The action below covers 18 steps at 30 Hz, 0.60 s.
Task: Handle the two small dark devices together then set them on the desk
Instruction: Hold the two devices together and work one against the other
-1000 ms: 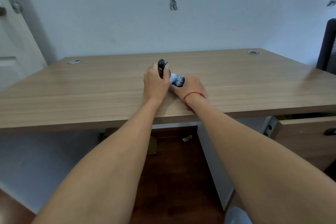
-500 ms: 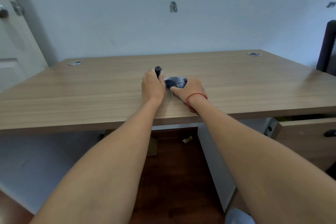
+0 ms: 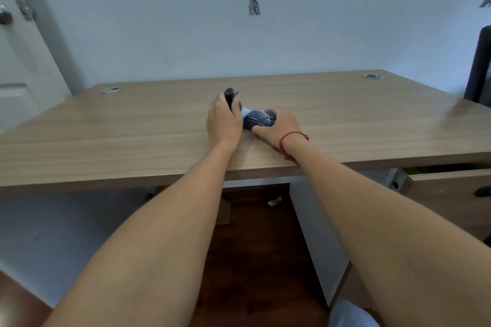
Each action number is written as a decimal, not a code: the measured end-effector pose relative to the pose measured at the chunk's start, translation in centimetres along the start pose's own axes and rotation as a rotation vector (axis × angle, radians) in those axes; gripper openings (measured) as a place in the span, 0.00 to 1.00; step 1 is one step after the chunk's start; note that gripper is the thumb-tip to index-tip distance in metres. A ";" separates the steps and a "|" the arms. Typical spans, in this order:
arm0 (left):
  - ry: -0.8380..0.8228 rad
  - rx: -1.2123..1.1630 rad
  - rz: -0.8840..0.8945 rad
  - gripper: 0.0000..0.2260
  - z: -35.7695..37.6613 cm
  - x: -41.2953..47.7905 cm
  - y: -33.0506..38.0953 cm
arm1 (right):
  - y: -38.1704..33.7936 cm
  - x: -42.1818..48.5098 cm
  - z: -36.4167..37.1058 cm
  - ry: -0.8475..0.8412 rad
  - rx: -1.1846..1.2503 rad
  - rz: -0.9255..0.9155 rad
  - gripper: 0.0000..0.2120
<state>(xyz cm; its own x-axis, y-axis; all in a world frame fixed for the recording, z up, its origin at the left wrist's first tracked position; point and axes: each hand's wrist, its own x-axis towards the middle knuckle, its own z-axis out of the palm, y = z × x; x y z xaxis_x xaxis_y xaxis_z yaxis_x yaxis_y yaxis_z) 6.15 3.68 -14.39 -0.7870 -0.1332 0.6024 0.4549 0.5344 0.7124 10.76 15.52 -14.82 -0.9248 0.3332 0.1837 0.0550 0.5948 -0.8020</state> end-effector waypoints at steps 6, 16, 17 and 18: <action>0.035 -0.057 -0.053 0.14 -0.3 0.3 0.1 | 0.3 0.2 0.1 0.013 -0.007 -0.045 0.22; 0.042 0.096 -0.196 0.12 -0.4 0.5 -0.1 | 0.7 0.4 -0.4 -0.134 0.023 -0.118 0.36; 0.040 0.073 -0.207 0.12 -0.5 0.6 -0.1 | 0.6 0.3 -0.6 -0.175 0.006 -0.129 0.36; 0.027 0.058 -0.214 0.12 -0.5 0.6 -0.2 | 0.6 0.3 -0.9 -0.210 -0.021 -0.138 0.36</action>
<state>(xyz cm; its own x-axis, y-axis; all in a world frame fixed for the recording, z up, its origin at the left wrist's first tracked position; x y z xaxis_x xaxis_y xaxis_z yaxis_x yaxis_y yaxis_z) 5.74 3.06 -14.00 -0.8510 -0.2710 0.4498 0.2531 0.5388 0.8035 10.79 16.59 -14.73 -0.9818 0.0900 0.1671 -0.0715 0.6398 -0.7652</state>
